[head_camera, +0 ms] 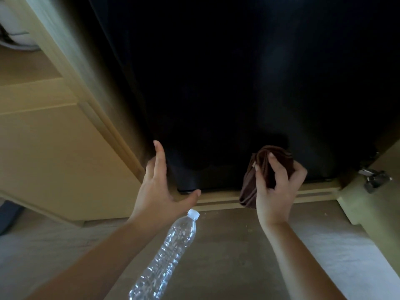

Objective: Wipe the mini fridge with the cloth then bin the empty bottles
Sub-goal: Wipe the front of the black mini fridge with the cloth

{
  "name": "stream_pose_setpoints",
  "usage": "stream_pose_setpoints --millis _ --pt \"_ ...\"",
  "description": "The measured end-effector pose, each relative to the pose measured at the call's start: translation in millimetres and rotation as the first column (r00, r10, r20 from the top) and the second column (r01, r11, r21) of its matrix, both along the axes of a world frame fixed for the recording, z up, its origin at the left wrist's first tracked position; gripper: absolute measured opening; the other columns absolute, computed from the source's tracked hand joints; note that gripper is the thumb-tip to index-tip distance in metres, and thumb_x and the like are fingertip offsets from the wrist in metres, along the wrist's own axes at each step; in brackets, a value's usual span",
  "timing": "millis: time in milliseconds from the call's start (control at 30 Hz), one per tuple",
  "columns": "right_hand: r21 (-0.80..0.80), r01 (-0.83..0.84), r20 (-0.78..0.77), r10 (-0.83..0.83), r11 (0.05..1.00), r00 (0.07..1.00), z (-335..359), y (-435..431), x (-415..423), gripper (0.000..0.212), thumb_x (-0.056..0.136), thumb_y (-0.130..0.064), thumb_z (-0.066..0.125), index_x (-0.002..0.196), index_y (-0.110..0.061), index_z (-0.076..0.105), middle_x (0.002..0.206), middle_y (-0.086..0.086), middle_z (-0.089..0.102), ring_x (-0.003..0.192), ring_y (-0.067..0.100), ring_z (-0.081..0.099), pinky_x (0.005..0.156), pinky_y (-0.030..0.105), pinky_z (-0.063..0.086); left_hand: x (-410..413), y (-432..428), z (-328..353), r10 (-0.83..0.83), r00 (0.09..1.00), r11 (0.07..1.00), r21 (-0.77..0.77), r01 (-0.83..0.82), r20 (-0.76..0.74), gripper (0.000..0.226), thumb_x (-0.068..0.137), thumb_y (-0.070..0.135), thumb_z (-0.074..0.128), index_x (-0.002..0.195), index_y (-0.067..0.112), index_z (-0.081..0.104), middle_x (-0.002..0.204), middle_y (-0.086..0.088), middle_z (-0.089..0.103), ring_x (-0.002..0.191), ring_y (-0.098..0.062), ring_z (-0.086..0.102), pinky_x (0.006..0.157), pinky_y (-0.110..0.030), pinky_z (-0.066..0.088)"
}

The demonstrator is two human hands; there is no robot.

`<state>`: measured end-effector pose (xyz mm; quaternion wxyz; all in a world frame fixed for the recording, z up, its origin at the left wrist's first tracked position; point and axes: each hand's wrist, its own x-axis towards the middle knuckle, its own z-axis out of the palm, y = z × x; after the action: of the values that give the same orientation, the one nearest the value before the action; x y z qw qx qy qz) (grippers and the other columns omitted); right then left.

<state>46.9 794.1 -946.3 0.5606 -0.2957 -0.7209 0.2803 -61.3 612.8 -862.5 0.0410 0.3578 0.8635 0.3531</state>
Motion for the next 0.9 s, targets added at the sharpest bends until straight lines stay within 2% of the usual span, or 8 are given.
stream_pose_setpoints --millis 100,233,333,533,633,733,833,900 --pt "0.017 0.030 -0.006 -0.030 0.999 1.000 -8.4 -0.6 -2.9 0.033 0.084 -0.018 0.061 0.116 -0.016 0.052 0.119 0.017 0.033 0.109 0.021 0.043 0.098 0.015 0.037 1.0 0.8 -0.4 0.004 1.000 1.000 -0.006 -0.004 -0.007 0.120 0.065 0.045 0.073 0.131 0.043 -0.028 0.142 0.010 0.022 0.124 0.001 0.029 0.090 -0.018 0.030" --pt "-0.024 0.072 -0.004 -0.073 0.997 0.997 -14.1 -9.6 -9.2 0.036 0.083 -0.016 0.062 0.117 -0.012 0.052 0.119 0.028 0.038 0.110 0.029 0.046 0.095 0.033 0.044 -0.3 0.9 0.3 -0.019 1.000 0.999 -0.026 0.018 -0.014 0.121 0.064 0.048 0.072 0.131 0.042 -0.029 0.143 0.008 0.021 0.128 -0.003 0.029 0.090 -0.019 0.031" --pt "-0.080 0.065 0.003 -0.065 0.995 0.998 -14.2 -27.6 -19.8 0.039 0.083 -0.020 0.060 0.119 -0.011 0.049 0.124 0.025 0.034 0.112 0.030 0.045 0.096 0.029 0.042 -2.1 -1.8 2.0 -0.040 0.999 0.999 -0.027 0.040 -0.001 0.122 0.064 0.049 0.074 0.131 0.043 -0.029 0.145 0.008 0.020 0.128 -0.001 0.027 0.093 -0.019 0.030" --pt "-0.008 -0.114 0.195 0.113 0.993 0.974 -30.4 -61.1 -41.1 0.036 0.086 -0.020 0.061 0.121 -0.012 0.055 0.123 -0.001 0.040 0.114 0.013 0.047 0.099 0.029 0.041 -5.7 -5.1 3.7 -0.057 0.997 0.997 -0.049 0.059 0.049 0.121 0.052 0.066 0.062 0.127 0.049 -0.031 0.146 0.010 0.018 0.130 0.001 0.025 0.095 -0.017 0.028" --pt "0.132 -0.273 0.263 0.232 0.953 0.936 -30.7 -63.5 -36.9 0.054 0.074 -0.004 0.073 0.122 -0.015 0.052 0.123 0.010 0.035 0.108 0.030 0.052 0.094 0.033 0.045 -8.7 -7.7 2.7 -0.056 0.997 0.997 -0.052 0.058 0.053 0.118 0.050 0.069 0.057 0.127 0.051 -0.031 0.145 0.010 0.020 0.127 0.004 0.027 0.094 -0.015 0.029" --pt "0.072 -0.277 0.253 0.251 0.958 0.934 -26.7 -45.8 -22.3 0.055 0.070 0.001 0.075 0.118 -0.017 0.055 0.121 0.012 0.036 0.108 0.027 0.052 0.098 0.026 0.041 -12.0 -10.6 2.5 -0.085 0.996 0.995 -0.048 0.087 0.034 0.120 0.053 0.067 0.062 0.130 0.051 -0.028 0.139 0.015 0.022 0.130 0.002 0.029 0.098 -0.021 0.035" --pt "-0.055 -0.103 0.167 0.111 0.993 0.980 -18.7 -12.9 4.0 0.043 0.071 0.005 0.073 0.111 -0.006 0.063 0.115 0.025 0.042 0.107 0.018 0.043 0.100 0.007 0.027 -12.0 -10.1 1.5 -0.094 0.995 0.994 -0.045 0.095 0.038 0.124 0.056 0.061 0.071 0.129 0.051 -0.027 0.136 0.018 0.021 0.131 -0.001 0.030 0.099 -0.018 0.029" --pt "-0.085 -0.027 0.123 0.038 0.996 0.992 -13.7 5.0 19.0 0.041 0.073 0.006 0.071 0.112 -0.002 0.062 0.115 0.029 0.041 0.109 0.010 0.040 0.098 0.003 0.027 -11.1 -8.0 0.4 -0.087 0.996 0.995 -0.049 0.088 0.034 0.119 0.052 0.067 0.063 0.125 0.056 -0.031 0.135 0.017 0.021 0.129 -0.001 0.031 0.098 -0.018 0.029"
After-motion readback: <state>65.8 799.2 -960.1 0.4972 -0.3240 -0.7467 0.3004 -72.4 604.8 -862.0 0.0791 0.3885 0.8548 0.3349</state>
